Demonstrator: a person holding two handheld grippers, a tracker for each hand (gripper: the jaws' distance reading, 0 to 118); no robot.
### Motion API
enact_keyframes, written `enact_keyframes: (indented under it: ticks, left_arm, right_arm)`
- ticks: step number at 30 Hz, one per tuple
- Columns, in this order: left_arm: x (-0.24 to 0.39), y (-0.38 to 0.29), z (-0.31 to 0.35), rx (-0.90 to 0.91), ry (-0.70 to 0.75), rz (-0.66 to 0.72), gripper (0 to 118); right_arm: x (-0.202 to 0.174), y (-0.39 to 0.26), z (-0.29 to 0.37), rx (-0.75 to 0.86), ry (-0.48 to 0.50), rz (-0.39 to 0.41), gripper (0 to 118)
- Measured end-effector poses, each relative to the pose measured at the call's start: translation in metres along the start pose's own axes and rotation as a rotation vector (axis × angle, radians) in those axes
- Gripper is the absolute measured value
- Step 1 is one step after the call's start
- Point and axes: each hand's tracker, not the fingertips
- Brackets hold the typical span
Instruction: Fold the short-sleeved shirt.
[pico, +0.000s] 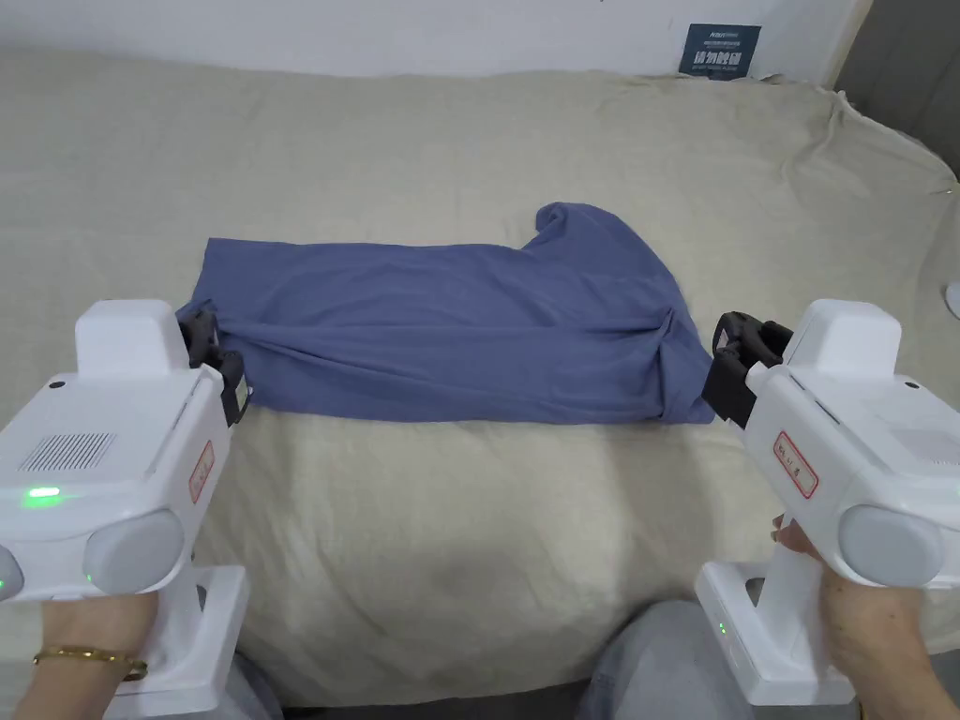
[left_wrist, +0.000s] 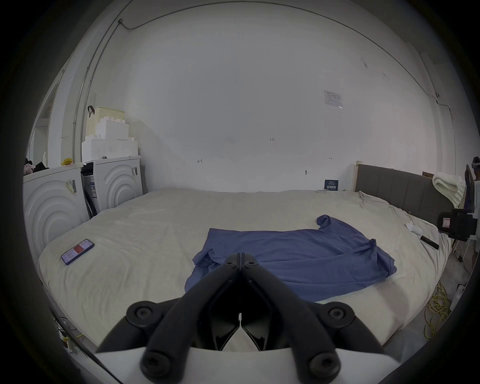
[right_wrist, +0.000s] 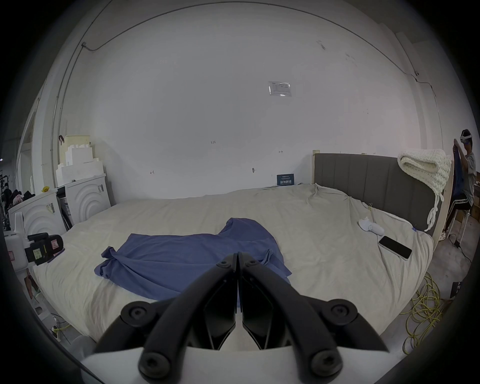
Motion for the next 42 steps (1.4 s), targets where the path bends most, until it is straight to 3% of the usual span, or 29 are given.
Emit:
enact_keyframes:
  ticks: [13,17,19,20,23,24,39,40,42]
  left_arm:
    - [-0.018,0.006,-0.026,-0.056,-0.006,0.064,0]
    - [-0.029,0.014,-0.05,-0.156,-0.028,0.107,2]
    - [-0.035,0.02,-0.069,-0.224,-0.02,0.111,24]
    - [-0.039,0.023,-0.079,-0.264,-0.023,0.114,49]
    - [-0.048,0.03,-0.11,-0.408,-0.013,0.122,96]
    - [-0.051,0.031,-0.12,-0.433,0.007,0.117,102]
    - [-0.075,0.002,-0.237,-0.866,0.085,0.081,101]
    - [-0.075,0.0,-0.239,-0.873,0.093,0.081,98]
    - [-0.076,-0.002,-0.241,-0.868,0.097,0.091,64]
  right_arm:
    - [-0.011,0.001,-0.01,-0.007,0.011,0.019,0]
    - [-0.012,0.001,-0.016,-0.012,0.006,0.023,0]
    - [-0.013,0.001,-0.019,-0.016,0.006,0.026,0]
    - [-0.012,0.001,-0.021,-0.018,0.007,0.028,0]
    - [-0.01,-0.001,-0.029,-0.027,0.006,0.029,0]
    - [-0.01,-0.001,-0.031,-0.031,0.005,0.028,0]
    - [-0.015,-0.001,-0.056,-0.083,-0.026,0.024,0]
    - [-0.015,-0.001,-0.056,-0.089,-0.03,0.026,0]
    - [-0.013,-0.003,-0.059,-0.1,-0.036,0.026,0]
